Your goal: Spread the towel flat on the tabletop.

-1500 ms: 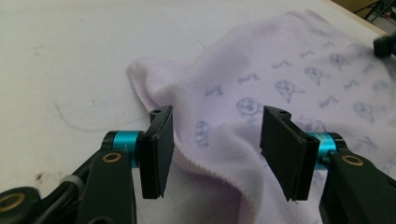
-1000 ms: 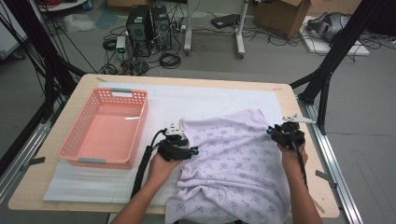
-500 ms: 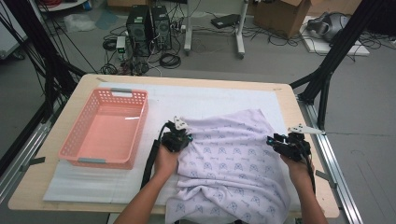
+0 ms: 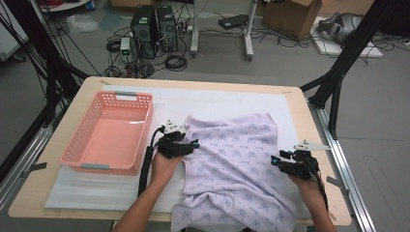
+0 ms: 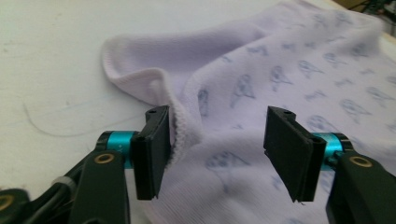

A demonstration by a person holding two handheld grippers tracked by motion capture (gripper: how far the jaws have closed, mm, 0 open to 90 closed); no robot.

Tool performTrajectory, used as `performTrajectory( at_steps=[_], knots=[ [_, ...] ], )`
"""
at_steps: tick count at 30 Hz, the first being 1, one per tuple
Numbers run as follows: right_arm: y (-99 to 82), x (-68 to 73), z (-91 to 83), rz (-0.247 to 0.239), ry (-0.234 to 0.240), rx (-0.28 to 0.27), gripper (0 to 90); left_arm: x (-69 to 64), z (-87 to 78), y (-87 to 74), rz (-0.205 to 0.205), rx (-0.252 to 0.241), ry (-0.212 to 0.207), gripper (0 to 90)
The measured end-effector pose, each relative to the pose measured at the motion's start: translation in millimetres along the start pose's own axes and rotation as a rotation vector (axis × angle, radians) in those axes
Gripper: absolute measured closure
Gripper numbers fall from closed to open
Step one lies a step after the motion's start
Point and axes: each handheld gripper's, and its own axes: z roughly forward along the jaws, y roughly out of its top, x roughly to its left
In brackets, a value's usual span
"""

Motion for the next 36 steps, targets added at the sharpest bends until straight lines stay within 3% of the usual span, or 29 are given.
performTrajectory(
  at_steps=[2, 8, 14, 19, 23, 26, 27, 29, 34, 36],
  knots=[
    [-2.3, 2.4, -0.2, -0.013, 0.002, 0.011, 48.3, -2.8, -6.0, -5.1, 0.005, 0.022, -0.020, 41.1],
    [-9.4, 4.5, 1.0, -0.020, 0.006, 0.062, 40.6, -10.2, -22.2, -18.4, 0.013, 0.013, -0.075, 40.4],
    [-14.3, 9.2, 5.0, -0.059, 0.026, 0.092, 30.2, -13.1, -31.6, -33.4, 0.026, 0.034, -0.134, 39.4],
    [-14.9, 14.4, 5.5, -0.089, 0.010, 0.100, 30.1, -18.0, -39.0, -38.5, 0.044, 0.036, -0.156, 36.9],
    [-17.1, 18.1, 2.3, -0.123, -0.035, 0.107, 41.2, -17.3, -49.6, -39.8, 0.052, 0.024, -0.152, 35.4],
    [-17.9, 19.9, 0.7, -0.106, -0.052, 0.101, 52.1, -15.6, -58.3, -42.1, 0.039, 0.013, -0.160, 35.6],
    [-17.5, 19.3, 0.9, -0.101, -0.037, 0.104, 60.0, -15.9, -58.9, -43.1, 0.033, 0.019, -0.169, 35.7],
    [-16.5, 21.6, 1.5, -0.091, -0.046, 0.106, 64.7, -19.1, -56.9, -45.0, 0.028, 0.034, -0.187, 35.7],
    [-14.9, 26.6, 2.5, -0.110, -0.030, 0.116, 81.6, -42.6, -40.7, -49.2, 0.098, 0.105, -0.196, 37.2],
    [-14.6, 28.7, 2.9, -0.114, -0.027, 0.119, 85.6, -50.1, -33.0, -49.0, 0.121, 0.154, -0.166, 40.2]
  ],
)
